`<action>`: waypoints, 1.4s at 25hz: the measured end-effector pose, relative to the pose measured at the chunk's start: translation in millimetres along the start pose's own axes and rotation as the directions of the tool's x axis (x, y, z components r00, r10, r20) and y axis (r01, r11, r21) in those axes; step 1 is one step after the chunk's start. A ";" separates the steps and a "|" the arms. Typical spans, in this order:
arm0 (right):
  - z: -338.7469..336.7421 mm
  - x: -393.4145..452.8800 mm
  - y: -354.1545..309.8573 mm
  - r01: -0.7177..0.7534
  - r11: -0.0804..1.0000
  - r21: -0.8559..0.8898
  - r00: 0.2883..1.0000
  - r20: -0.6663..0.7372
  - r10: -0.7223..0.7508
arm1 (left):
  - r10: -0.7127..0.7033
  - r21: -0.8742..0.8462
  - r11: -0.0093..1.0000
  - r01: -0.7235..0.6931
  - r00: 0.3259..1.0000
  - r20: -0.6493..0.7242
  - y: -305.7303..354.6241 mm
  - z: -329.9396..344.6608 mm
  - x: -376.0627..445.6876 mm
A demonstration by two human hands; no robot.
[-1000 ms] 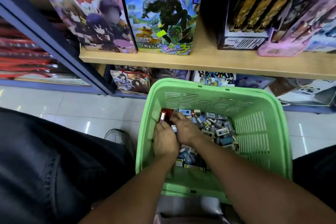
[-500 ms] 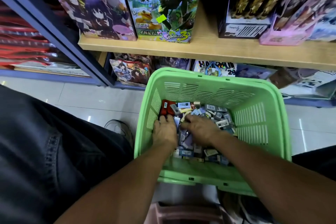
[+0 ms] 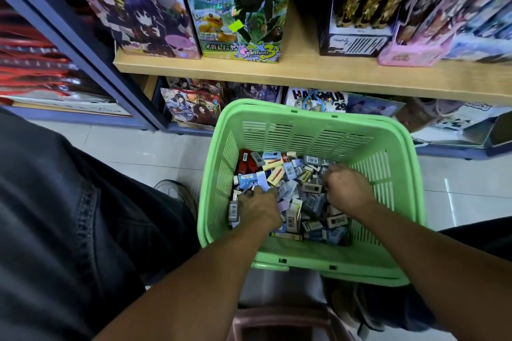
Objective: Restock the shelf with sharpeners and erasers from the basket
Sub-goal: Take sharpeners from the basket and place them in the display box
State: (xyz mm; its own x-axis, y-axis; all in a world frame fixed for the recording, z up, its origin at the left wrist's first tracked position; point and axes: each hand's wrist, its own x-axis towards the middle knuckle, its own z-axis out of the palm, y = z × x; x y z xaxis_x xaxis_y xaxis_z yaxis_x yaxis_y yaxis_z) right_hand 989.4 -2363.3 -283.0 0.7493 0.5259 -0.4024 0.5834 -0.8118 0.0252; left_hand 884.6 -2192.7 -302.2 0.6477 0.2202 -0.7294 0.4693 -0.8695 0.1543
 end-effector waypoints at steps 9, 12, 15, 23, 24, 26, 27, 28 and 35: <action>11.3 32.3 -80.9 0.454 0.876 -0.165 0.844 0.395 -0.363 | 0.053 -0.034 0.998 -0.054 0.998 -0.033 -0.8 2.9 11.6; 8.2 36.4 -64.9 0.441 0.880 -0.175 0.845 0.412 -0.342 | 0.096 -0.189 0.980 -0.067 0.984 0.147 11.4 4.0 10.3; 7.1 28.5 -45.9 0.379 0.913 -0.154 0.885 0.350 -0.308 | 0.192 -0.260 0.957 -0.131 0.956 0.223 24.4 -0.3 6.0; -16.9 14.9 -6.5 0.018 0.993 -0.114 0.990 0.144 -0.002 | 0.254 -0.647 0.748 -0.148 0.964 0.074 33.5 -15.4 -4.8; -17.1 20.3 -15.4 0.005 1.000 0.002 0.992 0.124 -0.005 | 0.208 -0.665 0.735 -0.130 0.977 0.039 29.8 -19.3 -4.8; -15.9 29.4 -38.2 0.022 0.962 0.272 0.984 0.166 -0.069 | 0.017 -0.625 0.778 -0.064 0.997 -0.081 16.0 -27.0 -4.8; -14.5 32.1 -49.0 0.050 0.936 0.349 0.972 0.200 -0.126 | -0.090 -0.568 0.823 -0.007 0.986 -0.143 6.3 -31.9 -6.3; -11.7 32.6 -58.5 0.089 0.917 0.390 0.953 0.234 -0.192 | -0.164 -0.508 0.860 0.045 0.967 -0.193 -2.9 -34.8 -6.6; 25.3 20.5 -87.8 0.556 0.819 -0.141 0.763 0.477 -0.436 | -0.196 -0.190 0.967 0.172 0.974 -0.117 -18.1 -19.8 -9.2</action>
State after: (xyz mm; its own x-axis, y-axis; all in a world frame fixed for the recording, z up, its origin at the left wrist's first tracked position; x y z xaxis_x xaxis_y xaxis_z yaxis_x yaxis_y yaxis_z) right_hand 945.6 -2287.6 -316.6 0.1685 0.6341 -0.7547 0.9387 -0.3369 -0.0735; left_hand 882.1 -2170.3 -285.2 0.6090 0.4366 -0.6622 0.6787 -0.7189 0.1502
